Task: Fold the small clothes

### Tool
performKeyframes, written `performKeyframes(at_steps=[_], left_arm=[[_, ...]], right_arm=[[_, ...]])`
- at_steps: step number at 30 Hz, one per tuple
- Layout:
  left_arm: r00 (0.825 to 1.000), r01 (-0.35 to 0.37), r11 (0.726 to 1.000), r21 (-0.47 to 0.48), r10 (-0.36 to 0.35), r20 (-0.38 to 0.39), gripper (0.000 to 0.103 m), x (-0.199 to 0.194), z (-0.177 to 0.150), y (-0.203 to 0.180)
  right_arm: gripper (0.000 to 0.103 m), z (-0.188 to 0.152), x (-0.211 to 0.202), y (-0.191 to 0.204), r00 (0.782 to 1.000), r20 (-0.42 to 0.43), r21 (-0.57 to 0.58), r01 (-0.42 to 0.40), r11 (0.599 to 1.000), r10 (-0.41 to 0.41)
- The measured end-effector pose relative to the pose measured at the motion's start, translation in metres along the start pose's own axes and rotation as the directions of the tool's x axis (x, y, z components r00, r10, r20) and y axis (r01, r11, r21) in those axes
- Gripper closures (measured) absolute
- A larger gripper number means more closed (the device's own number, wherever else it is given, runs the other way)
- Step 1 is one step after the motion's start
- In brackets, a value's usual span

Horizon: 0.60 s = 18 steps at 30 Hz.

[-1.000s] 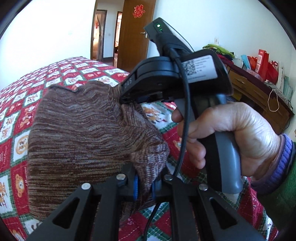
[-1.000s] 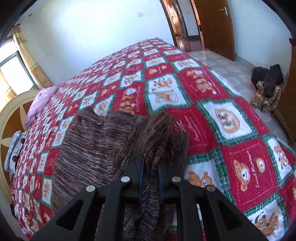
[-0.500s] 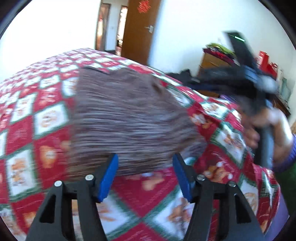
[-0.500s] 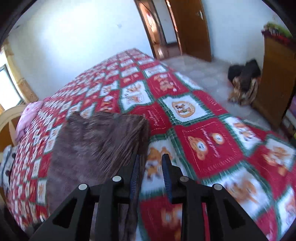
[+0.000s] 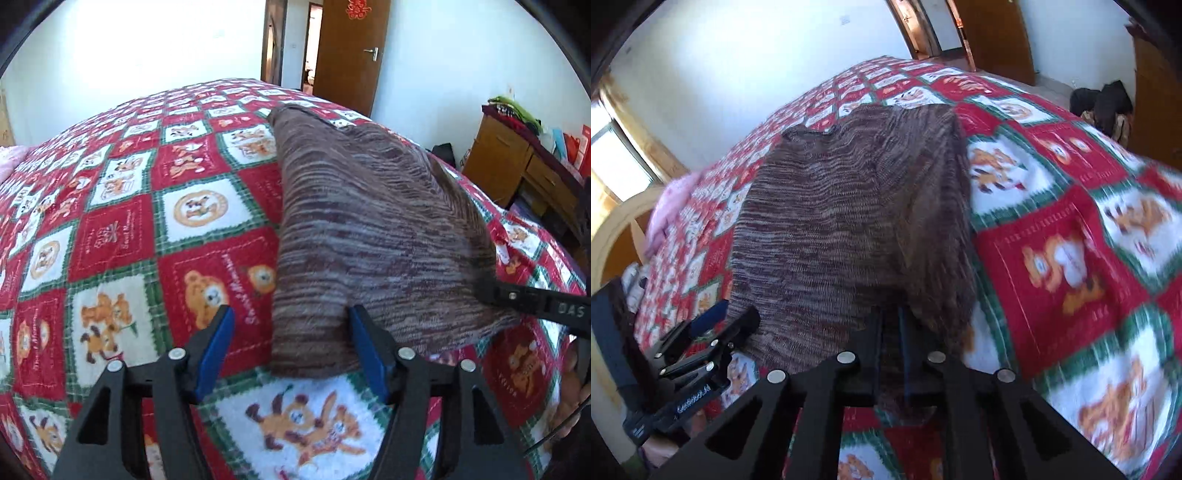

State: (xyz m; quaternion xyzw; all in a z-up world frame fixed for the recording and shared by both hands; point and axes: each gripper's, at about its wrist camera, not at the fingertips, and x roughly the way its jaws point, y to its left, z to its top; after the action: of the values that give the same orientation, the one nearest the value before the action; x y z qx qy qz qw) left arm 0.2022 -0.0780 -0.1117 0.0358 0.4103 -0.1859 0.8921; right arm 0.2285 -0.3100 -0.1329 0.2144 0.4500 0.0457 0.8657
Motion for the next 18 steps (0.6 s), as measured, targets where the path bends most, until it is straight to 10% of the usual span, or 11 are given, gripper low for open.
performKeyframes(at_steps=[9,18], left_arm=[[0.994,-0.006,1.0,0.002,0.006,0.105,0.034,-0.014,0.066,0.0],[0.998,-0.066,0.998,-0.004,0.066,0.011,0.032,0.076,0.108,-0.018]], right_arm=[[0.096,0.034,-0.045,0.01,0.993,0.113,-0.096,0.044,0.994,-0.033],[0.096,0.094,0.035,0.014,0.985,0.075,-0.131,0.166,0.977,-0.157]])
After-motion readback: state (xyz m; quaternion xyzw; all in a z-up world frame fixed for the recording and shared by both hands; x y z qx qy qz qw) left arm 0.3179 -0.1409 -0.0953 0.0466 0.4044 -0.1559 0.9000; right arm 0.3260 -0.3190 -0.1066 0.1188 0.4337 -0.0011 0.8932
